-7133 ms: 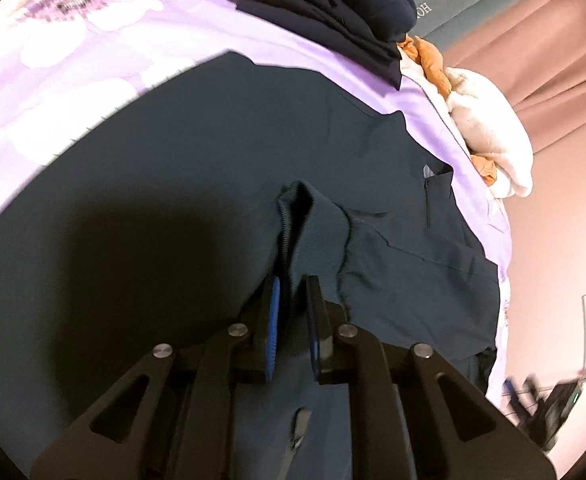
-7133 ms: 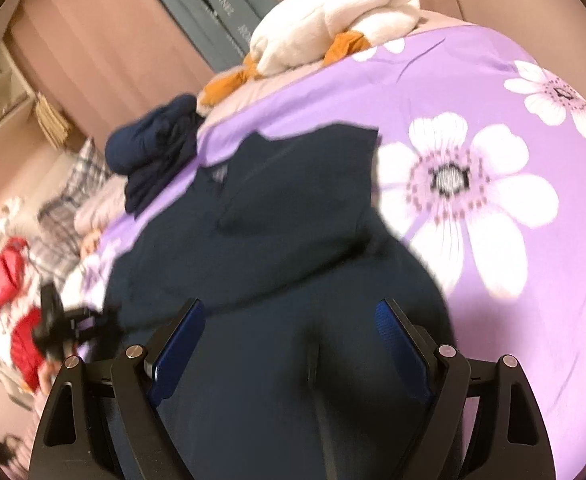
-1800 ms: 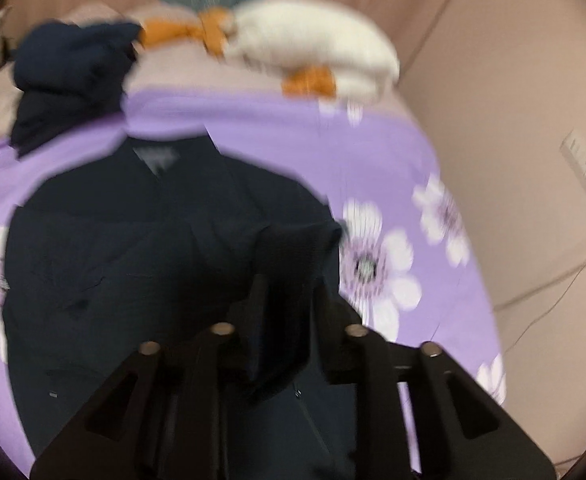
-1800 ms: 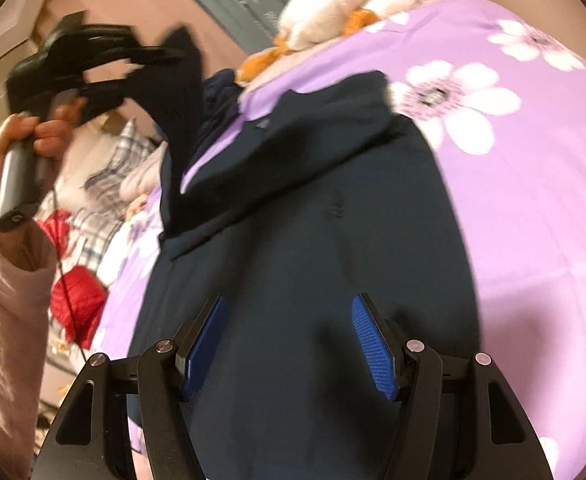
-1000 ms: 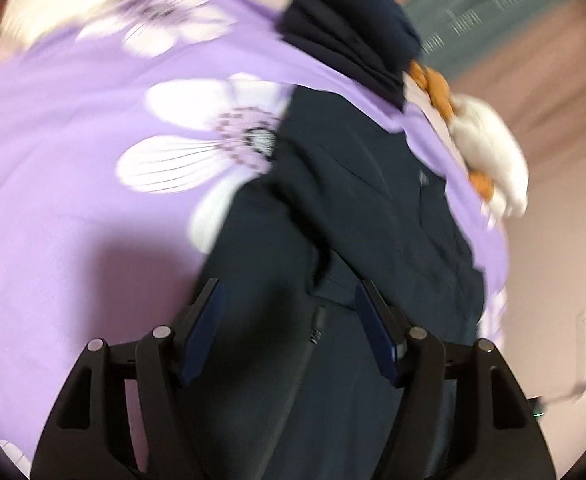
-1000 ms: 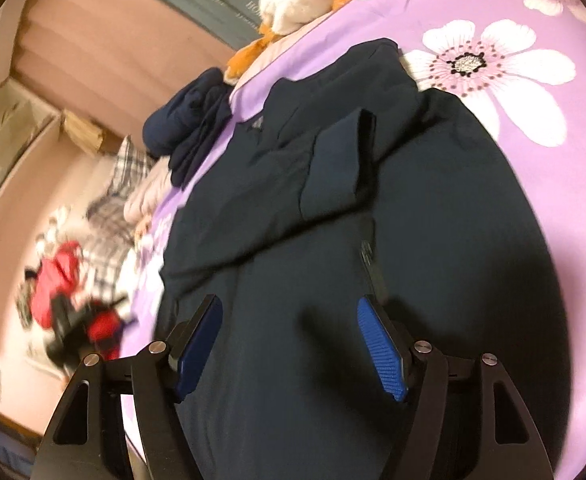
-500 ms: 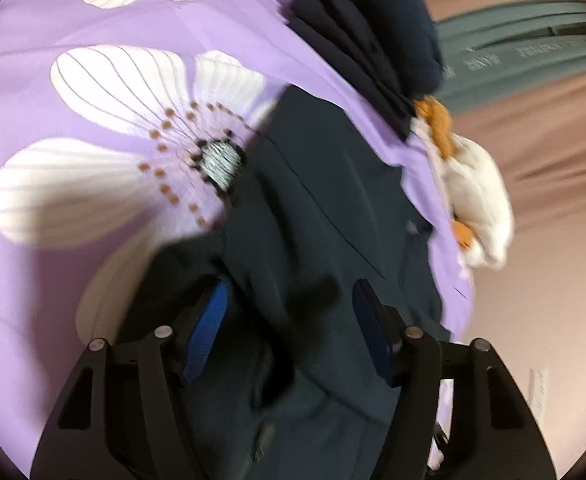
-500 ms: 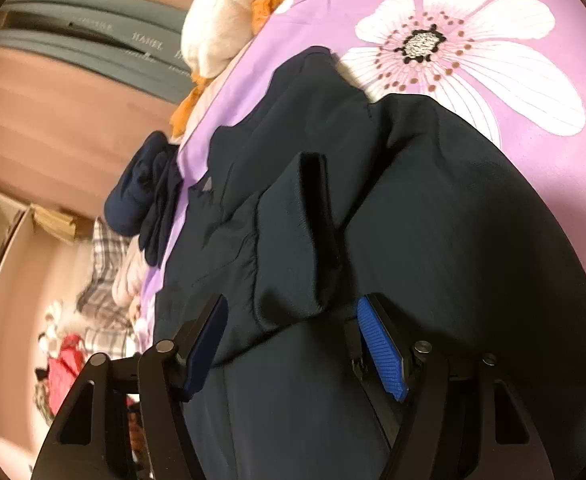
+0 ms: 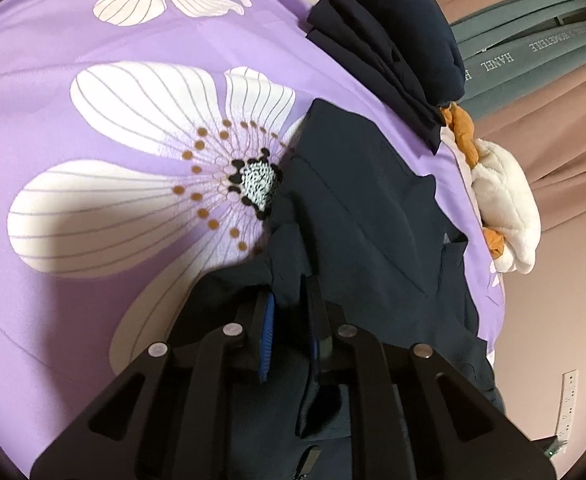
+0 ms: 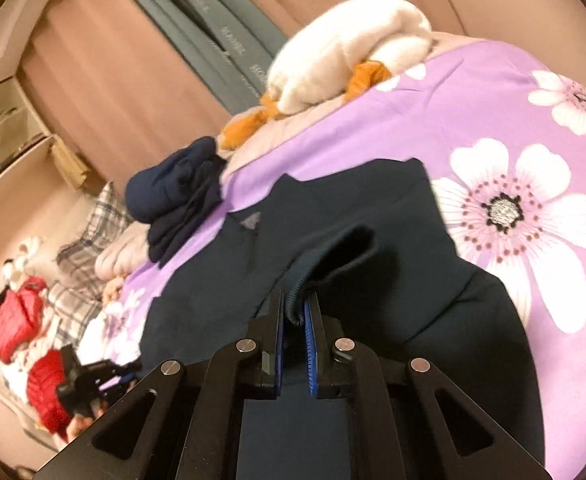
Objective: Fold large clothes
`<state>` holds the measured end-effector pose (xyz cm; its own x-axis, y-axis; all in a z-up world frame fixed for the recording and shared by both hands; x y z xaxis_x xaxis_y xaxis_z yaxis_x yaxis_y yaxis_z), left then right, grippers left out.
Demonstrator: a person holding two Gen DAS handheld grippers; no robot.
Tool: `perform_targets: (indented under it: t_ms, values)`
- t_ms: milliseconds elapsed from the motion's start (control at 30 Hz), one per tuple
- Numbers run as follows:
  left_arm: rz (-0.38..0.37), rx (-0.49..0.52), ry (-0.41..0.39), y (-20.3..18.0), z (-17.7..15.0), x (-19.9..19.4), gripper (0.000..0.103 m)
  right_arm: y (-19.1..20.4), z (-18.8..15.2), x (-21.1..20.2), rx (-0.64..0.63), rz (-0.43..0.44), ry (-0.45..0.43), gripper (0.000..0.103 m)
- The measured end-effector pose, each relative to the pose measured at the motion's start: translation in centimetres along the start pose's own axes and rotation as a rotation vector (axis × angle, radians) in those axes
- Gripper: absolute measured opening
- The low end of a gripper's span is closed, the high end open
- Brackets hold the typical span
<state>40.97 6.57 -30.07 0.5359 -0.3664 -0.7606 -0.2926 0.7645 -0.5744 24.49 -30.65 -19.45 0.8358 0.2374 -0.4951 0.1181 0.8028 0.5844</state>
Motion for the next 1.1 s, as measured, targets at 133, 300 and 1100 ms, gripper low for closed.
perform_targets:
  t_ms: [133, 300, 1100]
  values:
    - [0.013, 0.005, 0.014, 0.8, -0.1, 0.2, 0.018, -3.6, -3.0, 2.5, 0.049, -0.081, 0.077, 0.011]
    - [0.051, 0.115, -0.002, 0.9, -0.1, -2.0, 0.025, -5.7, -4.6, 2.9, 0.076, -0.11, 0.12, 0.019]
    - [0.268, 0.709, 0.006, -8.3, -7.1, 4.2, 0.064, 1.8, -5.9, 8.6, -0.412, -0.168, 0.265, 0.048]
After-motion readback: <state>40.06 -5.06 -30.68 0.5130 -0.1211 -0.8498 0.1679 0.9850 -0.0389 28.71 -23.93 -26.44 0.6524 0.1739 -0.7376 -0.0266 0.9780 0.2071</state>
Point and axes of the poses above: each gripper's, at about its wrist camera, not at the fingertips, and x roughly the way its jaws point, y to its left, z to its top, the point moved 10 cm from there along x, roughly the way its jaws point, and after that the axes turned 5 degrees about z, right-handed, at the moved point
